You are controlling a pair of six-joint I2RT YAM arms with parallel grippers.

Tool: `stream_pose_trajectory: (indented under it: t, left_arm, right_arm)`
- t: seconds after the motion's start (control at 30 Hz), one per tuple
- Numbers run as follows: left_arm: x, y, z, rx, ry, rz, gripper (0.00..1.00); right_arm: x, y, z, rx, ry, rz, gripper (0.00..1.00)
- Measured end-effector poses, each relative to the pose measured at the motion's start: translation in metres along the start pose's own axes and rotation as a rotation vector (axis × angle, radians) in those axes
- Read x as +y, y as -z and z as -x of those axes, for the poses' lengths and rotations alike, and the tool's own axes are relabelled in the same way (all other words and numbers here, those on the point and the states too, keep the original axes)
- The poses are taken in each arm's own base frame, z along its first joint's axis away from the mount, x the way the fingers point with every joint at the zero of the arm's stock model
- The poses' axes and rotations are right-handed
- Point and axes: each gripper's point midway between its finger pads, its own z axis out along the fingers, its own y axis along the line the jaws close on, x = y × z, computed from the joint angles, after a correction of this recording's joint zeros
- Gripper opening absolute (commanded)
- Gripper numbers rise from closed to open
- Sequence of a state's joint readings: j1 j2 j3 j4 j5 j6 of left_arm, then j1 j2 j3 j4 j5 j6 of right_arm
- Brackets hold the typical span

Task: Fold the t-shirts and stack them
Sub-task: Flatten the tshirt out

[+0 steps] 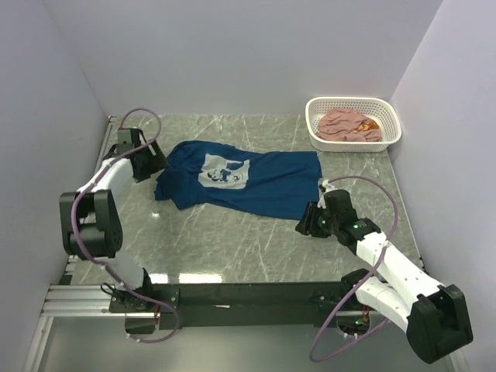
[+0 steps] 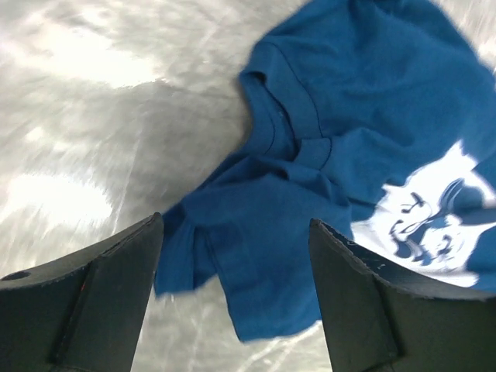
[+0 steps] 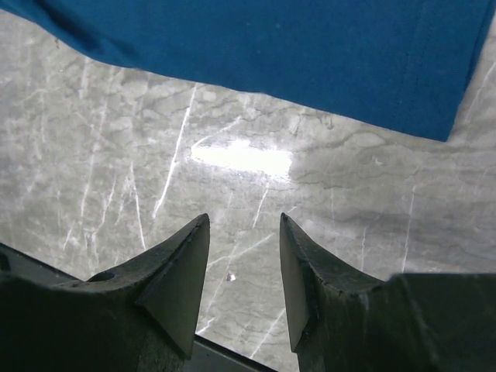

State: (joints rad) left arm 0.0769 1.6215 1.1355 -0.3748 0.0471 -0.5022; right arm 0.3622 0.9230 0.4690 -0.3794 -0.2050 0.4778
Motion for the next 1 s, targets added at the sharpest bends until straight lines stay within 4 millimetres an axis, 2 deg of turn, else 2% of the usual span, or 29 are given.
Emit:
stream_pose_trajectory:
  t: [0.17, 0.4, 0.6, 0.7, 0.77, 1.0]
  left_arm:
    - [-0.004, -0.024, -0.013, 0.066, -0.119, -0.078, 0.83]
    - [-0.017, -0.031, -0.010, 0.050, -0.231, -0.179, 0.85]
    - [-0.019, -0.041, -0.011, 0.059, -0.279, -0.208, 0.85]
    - [-0.020, -0.050, -0.014, 0.077, -0.289, -0.220, 0.82]
    - [-0.022, -0.051, -0.017, 0.090, -0.293, -0.235, 0.75]
    - [-0.027, -0.047, -0.021, 0.113, -0.303, -0.273, 0.62]
  right_arm:
    - [0.004, 0.003, 0.002, -0.013, 0.004, 0.022, 0.48]
    - [0.009, 0.005, 0.001, -0.006, 0.006, 0.048, 0.48]
    - [0.012, 0.006, -0.001, 0.001, 0.006, 0.063, 0.48]
    - [0.012, 0.006, -0.001, 0.004, 0.006, 0.066, 0.48]
    - [0.012, 0.006, -0.001, 0.005, 0.006, 0.067, 0.48]
    - [0.014, 0.006, -0.002, 0.009, 0.002, 0.075, 0.48]
